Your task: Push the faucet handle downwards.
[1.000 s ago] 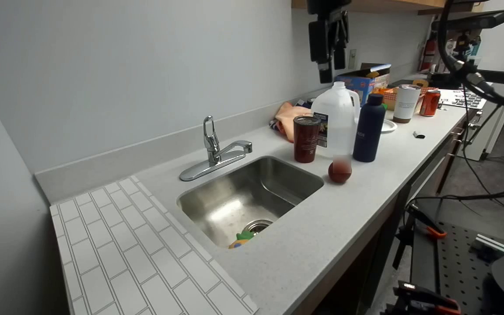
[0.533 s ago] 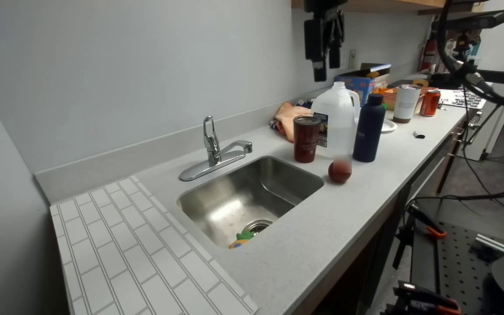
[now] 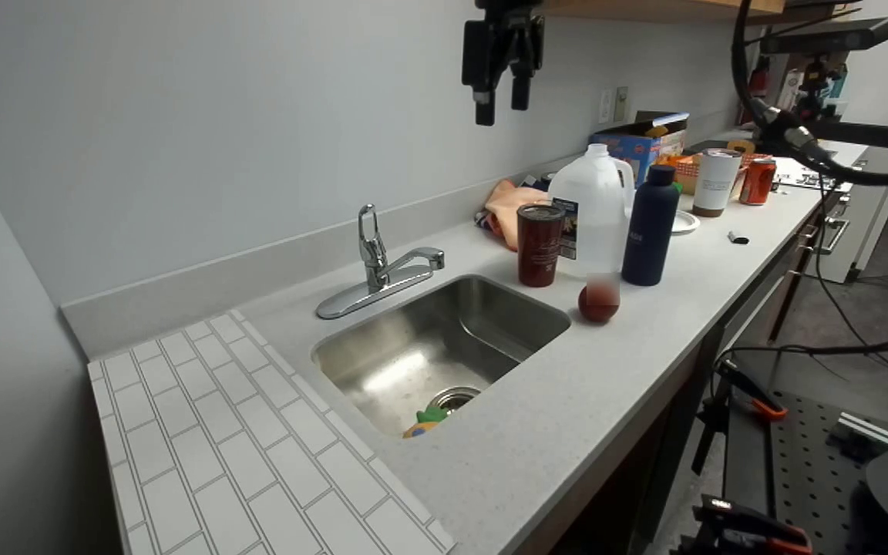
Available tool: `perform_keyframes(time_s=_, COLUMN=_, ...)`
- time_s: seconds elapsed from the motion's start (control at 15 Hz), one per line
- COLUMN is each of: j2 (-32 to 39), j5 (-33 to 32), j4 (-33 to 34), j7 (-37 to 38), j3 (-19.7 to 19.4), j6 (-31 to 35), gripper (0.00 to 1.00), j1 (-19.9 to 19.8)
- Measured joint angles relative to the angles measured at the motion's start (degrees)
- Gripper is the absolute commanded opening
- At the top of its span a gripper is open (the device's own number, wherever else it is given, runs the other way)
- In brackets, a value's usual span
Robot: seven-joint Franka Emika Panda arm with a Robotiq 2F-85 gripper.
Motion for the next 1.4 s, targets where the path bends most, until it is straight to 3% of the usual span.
perform_keyframes(time_s=0.67, j2=17.6, j5=-0.3, j4=15.0, j7=5.4, j3=-0.9, j6=12.8, gripper=1.0, j1=0.1)
perform_keyframes(time_s=1.4, j2=35.8, j5=-1.8, j4=32.1, j7=11.0, j3=-3.5, j6=13.6, gripper=1.0, j1=1.4)
